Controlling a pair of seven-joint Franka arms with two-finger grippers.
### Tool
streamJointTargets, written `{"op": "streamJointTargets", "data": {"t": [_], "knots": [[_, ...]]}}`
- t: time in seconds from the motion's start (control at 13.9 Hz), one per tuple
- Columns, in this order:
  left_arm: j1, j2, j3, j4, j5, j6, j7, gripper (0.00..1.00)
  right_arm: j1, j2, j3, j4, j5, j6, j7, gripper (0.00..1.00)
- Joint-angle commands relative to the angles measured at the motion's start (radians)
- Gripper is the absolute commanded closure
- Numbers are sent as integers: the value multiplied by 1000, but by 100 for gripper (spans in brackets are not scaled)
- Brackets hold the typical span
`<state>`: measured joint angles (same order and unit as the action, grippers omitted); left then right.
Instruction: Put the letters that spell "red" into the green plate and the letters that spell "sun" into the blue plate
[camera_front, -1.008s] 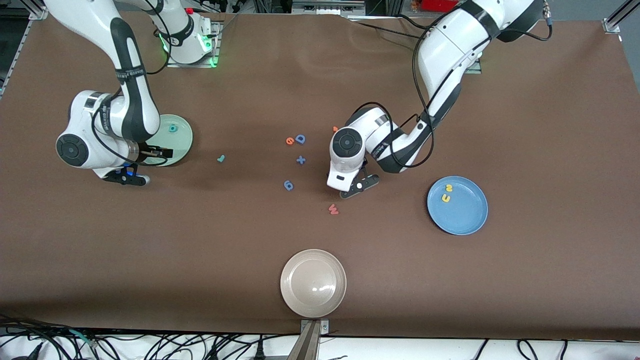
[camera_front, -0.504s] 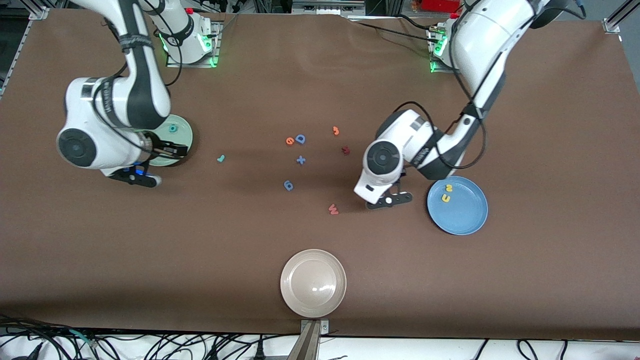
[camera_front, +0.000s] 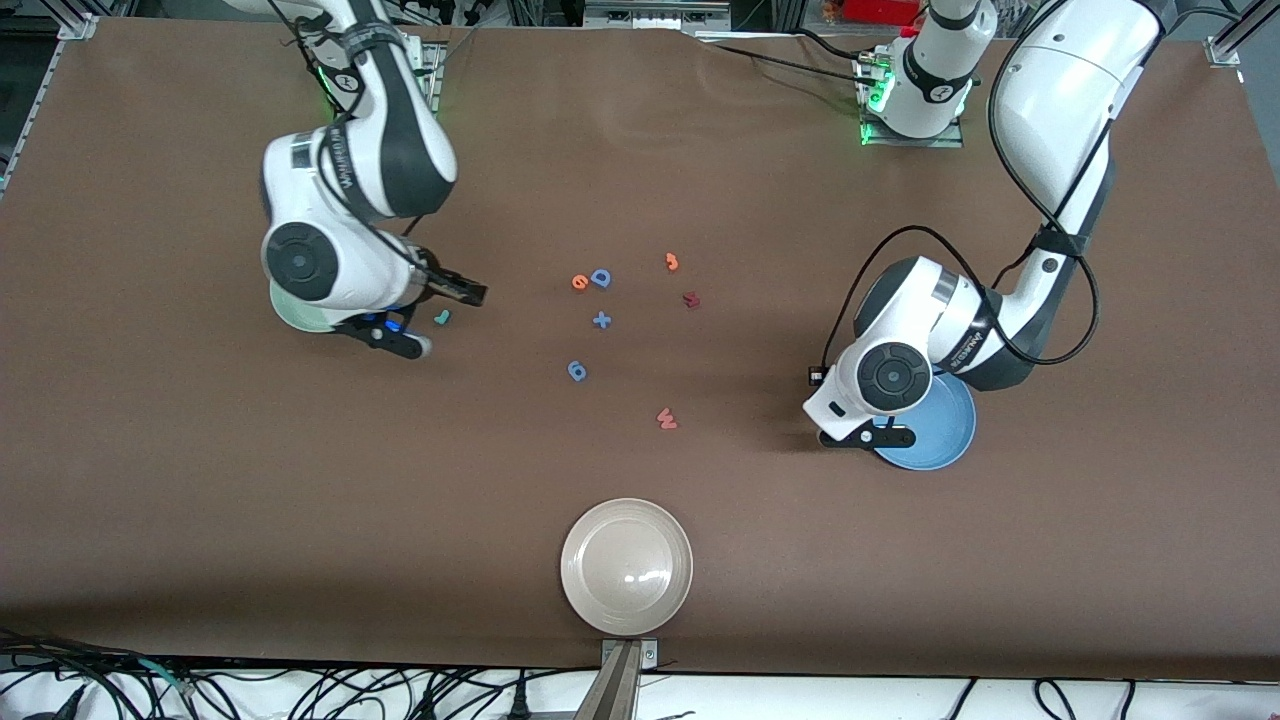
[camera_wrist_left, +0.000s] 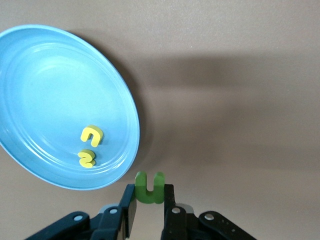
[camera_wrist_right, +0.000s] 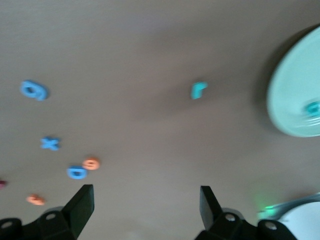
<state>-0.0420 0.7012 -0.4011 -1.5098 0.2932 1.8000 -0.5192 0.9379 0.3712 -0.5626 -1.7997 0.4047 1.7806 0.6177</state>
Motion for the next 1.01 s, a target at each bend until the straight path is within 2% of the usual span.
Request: {"op": "streamJointTargets", "data": {"t": [0.0,0.29,0.58,0.65,0.72,0.79,0.94], "knots": [[-15,-23,-2,-23,32,-20,30,90,45,52,52,-1,36,110,106,6],[10,-26,-1,-67,57,-54,81,90,55,135,153,-10,36,281,188,7],[57,-25,-7,-147,86,-11,85,84,61,184,191,-72,46,393,191,2],[56,-23,-5,-147,86,-8,85,66,62,196,204,-82,64,408,197,2],[56,-20,-5,-147,86,-8,85,11,61,204,219,-89,90,419,200,2],[57,-23,-5,-147,86,-10,84,0,62,212,234,-101,110,422,201,2],[57,-23,-5,-142,86,-10,85,0,64,209,240,-133,117,442,201,2]]}}
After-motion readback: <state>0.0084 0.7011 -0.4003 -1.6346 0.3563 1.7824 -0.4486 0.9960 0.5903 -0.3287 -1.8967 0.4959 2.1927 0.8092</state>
